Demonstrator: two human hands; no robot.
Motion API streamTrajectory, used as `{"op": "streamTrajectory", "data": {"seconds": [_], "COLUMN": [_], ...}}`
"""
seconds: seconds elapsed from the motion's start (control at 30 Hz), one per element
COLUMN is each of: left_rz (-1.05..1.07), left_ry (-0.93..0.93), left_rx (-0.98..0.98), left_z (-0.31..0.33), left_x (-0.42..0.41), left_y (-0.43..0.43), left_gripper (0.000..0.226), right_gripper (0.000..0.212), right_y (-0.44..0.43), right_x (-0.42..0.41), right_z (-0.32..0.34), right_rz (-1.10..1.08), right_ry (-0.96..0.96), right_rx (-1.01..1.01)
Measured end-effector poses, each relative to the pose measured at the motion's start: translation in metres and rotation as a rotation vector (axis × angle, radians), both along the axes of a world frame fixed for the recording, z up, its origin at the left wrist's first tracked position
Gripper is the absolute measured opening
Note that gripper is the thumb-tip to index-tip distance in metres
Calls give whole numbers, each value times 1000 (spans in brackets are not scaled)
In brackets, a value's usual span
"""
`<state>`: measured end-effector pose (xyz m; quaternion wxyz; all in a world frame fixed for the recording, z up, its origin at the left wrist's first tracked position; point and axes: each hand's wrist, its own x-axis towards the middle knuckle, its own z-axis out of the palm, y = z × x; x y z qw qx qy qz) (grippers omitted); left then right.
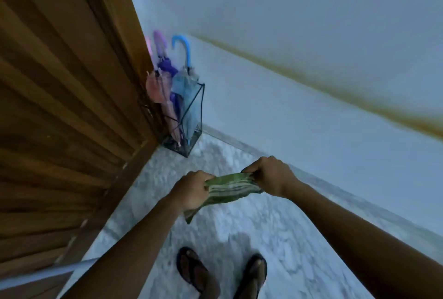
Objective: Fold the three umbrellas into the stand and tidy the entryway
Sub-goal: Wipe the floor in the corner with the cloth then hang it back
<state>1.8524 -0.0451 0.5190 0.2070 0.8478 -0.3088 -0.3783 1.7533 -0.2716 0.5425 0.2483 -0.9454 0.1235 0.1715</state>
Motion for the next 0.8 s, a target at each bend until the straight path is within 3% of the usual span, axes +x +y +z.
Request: {"op": "streamTrajectory", "data": {"seconds": [0.07,0.17,0.33,0.4,0.47,0.53,0.67,0.8], "left_rz": [65,142,223,140,-5,-97,-28,53], "left_ry": [2,-172,-374,-334,-112,-35,-446,-590], "left_rx": [-19,-74,-182,-111,14,68,78,-14], "left_z": [-60,-160,-364,-451,-528,-596,-687,-729], "left_x": [22,46,74,82,77,65,60,66], "left_y": [-23,-50,-78,-78,-68,-53,-44,-63], "left_gripper": [23,35,51,52,58,54,53,61], "right_gripper": [43,52,52,44,32,46,81,84], "right_y": [-17,-33,-51,-52,-45,-31,-1,-10], "right_x": [25,58,101,110,108,105,115,142], "right_z": [-59,-166,-369,-455,-538,-609,-707,-759], "right_rz": [-4,-34,-114,-150,-204,-258,-316,-325], "right_ry": [-58,-180,-345,-258,-105,-15,-20,-236], "right_rx": [-63,-145,-67,-43,-13,47,-32,-274]}}
